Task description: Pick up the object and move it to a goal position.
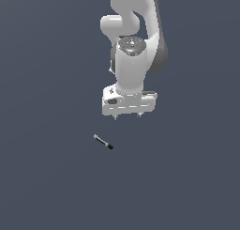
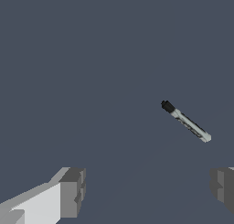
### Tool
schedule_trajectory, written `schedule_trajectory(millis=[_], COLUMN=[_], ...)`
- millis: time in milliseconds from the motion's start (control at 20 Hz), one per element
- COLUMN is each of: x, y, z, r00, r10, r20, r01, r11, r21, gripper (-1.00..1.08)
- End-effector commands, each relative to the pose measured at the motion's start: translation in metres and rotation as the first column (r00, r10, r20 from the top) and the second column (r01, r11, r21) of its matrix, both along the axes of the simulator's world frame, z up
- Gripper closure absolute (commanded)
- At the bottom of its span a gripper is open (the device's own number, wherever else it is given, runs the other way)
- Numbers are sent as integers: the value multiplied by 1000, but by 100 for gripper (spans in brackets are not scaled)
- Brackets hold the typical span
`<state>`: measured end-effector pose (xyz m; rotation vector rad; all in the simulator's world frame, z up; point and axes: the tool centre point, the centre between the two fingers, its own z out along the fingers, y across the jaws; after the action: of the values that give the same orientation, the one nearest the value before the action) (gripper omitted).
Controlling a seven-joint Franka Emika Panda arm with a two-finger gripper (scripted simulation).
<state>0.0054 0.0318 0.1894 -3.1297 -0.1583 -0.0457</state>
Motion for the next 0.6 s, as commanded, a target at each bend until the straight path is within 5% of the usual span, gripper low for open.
schedule_trajectory(millis=[0,550], x=[1,13], y=[-3,-26], z=[-3,-27], r00=[1000,980], r10=[21,197], r20=[-1,-8], r01=[-21,-197], r11=[1000,980], r21=[-2,-14], gripper=[-92,-92])
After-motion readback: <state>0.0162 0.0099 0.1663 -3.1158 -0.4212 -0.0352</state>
